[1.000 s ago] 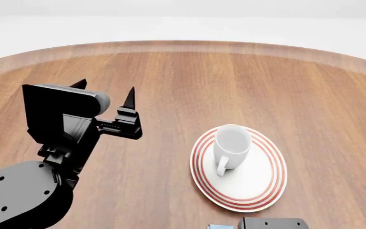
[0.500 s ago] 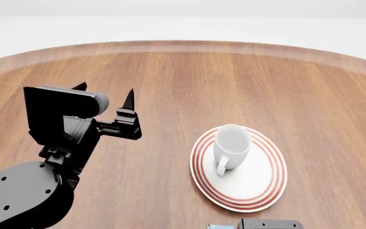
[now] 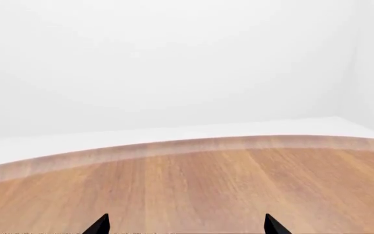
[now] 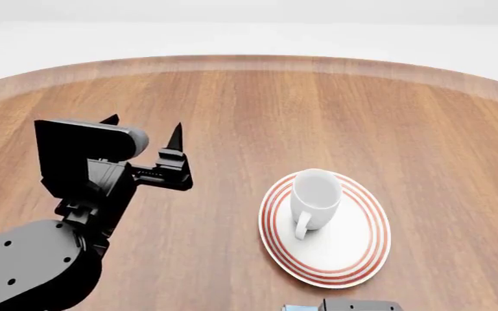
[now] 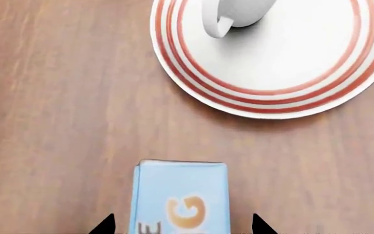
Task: Pick up the white mug and put it on the plate, and put the chocolate pudding to the right of the plate.
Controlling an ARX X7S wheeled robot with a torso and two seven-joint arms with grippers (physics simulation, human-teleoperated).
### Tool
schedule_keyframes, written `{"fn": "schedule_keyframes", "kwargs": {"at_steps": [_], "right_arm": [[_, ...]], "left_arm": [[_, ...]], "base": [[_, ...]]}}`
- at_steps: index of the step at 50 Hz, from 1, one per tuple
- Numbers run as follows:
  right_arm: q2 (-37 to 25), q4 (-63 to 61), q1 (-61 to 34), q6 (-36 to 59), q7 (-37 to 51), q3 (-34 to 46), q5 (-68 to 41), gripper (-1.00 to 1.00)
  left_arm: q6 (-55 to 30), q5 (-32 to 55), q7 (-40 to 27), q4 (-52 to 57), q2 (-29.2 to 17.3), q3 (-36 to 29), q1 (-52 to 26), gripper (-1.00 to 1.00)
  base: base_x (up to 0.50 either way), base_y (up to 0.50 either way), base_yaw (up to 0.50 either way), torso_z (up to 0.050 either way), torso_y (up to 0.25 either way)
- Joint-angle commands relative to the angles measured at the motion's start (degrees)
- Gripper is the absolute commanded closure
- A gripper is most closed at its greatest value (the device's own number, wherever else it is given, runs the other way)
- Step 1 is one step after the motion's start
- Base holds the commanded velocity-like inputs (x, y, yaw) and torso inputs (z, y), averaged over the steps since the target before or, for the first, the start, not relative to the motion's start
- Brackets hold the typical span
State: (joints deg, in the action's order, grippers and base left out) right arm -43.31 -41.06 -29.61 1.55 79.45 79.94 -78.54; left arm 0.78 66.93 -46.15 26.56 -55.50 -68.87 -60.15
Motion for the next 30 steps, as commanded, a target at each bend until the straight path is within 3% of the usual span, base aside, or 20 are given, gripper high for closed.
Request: {"fn": "schedule_keyframes", "kwargs": {"at_steps": [1, 14, 15, 30], "right_arm": [[0.16, 2.53, 0.72, -0.59, -1.76, -0.14, -0.67, -1.00], [0.76, 4.11, 1.46, -1.30, -3.33, -0.27, -0.29, -1.00], [0.87, 4.53, 1.57, -1.33, -3.67, -0.22, -0.28, 1.00], [1.06, 3.51, -0.32, 1.25, -3.05, 0.27, 1.86, 1.00]], "left_arm": [[0.13, -0.04, 0.12, -0.36, 0.21, 0.06, 0.36, -1.00], [0.26, -0.03, 0.29, -0.60, 0.29, 0.20, 0.68, -1.00], [0.27, -0.01, 0.32, -0.64, 0.27, 0.21, 0.72, -1.00], [0.36, 0.03, 0.39, -0.79, 0.22, 0.43, 0.98, -1.00]], "base": [[0.00, 0.00, 0.00, 0.000, 0.000], [0.00, 0.00, 0.00, 0.000, 0.000], [0.00, 0.00, 0.00, 0.000, 0.000], [0.00, 0.00, 0.00, 0.000, 0.000]]}}
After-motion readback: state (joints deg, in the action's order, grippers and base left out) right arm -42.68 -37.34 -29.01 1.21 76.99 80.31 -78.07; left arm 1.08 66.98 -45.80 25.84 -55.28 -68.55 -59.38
